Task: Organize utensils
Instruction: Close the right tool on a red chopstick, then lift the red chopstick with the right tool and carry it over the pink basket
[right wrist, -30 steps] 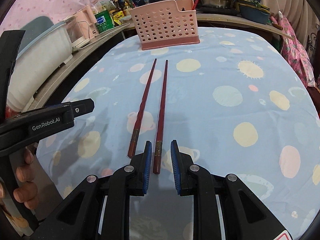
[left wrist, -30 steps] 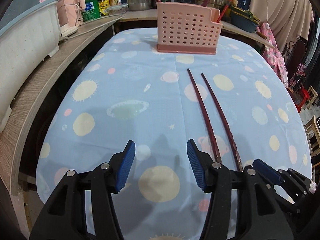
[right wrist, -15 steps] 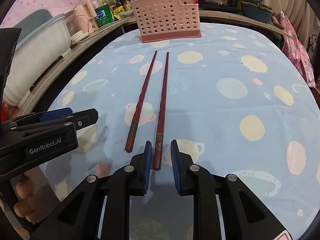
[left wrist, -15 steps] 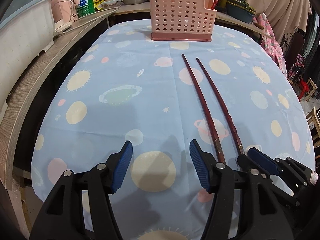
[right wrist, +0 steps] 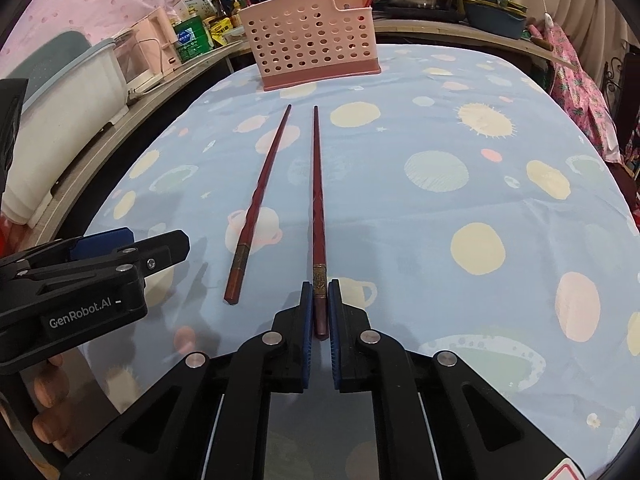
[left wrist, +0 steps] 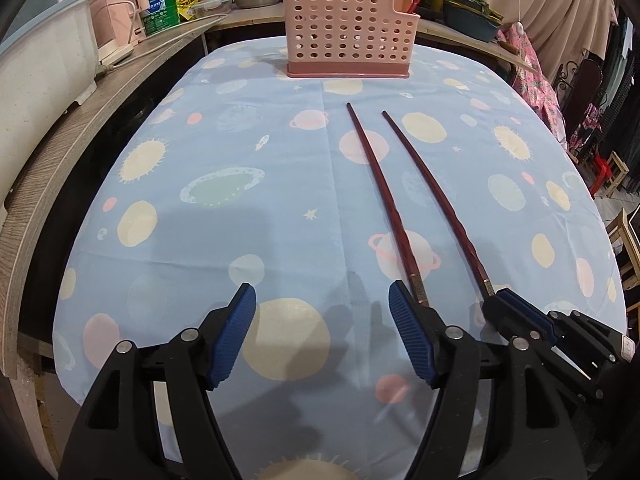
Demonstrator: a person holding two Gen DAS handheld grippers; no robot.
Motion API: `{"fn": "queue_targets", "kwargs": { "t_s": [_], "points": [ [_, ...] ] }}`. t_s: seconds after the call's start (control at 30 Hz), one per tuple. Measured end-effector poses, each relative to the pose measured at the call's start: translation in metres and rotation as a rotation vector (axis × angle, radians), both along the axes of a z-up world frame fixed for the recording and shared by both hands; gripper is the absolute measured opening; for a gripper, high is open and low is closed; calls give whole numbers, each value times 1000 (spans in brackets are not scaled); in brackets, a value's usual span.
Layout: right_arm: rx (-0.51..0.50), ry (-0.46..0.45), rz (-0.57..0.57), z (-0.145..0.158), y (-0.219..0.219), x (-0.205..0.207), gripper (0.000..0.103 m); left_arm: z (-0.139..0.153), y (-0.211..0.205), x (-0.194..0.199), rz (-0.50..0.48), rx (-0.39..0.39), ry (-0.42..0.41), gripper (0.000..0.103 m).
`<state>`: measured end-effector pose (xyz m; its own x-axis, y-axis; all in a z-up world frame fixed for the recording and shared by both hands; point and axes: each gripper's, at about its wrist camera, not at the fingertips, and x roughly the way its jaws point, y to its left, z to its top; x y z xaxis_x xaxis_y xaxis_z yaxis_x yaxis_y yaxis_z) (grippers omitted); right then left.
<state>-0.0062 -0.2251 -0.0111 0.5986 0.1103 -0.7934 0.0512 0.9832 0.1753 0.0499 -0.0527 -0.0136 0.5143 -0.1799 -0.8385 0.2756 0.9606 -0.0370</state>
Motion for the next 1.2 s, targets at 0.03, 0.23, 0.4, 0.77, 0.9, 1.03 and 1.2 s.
{"fn": "queue_targets", "kwargs": {
  "t_s": [0.03,0.23,0.4,0.77,0.9,1.03,1.2],
  "points": [
    [2,0,-6,0,-2,-1,7,-1,-1,0,-3,-1,3,69],
    [14,-1,-46,1,-16,-6,7,-5,-19,-1,-46,-20,19,73],
    [24,-1,-57,0,-23,-8,7,-11,-33,0,-70,-15,26,73],
    [24,-2,-57,0,-24,-8,7,-16,-31,4,-91,-14,43,19],
    [23,-1,-56,0,-24,-8,7,-15,-29,2,-100,-30,61,7],
    [19,-8,-57,3,-25,-10,7,-10,-25,-1,-90,-29,49,7],
    [23,-38,-65,17,-28,-13,7,3,-18,-2,-73,-37,27,7]
  ]
}}
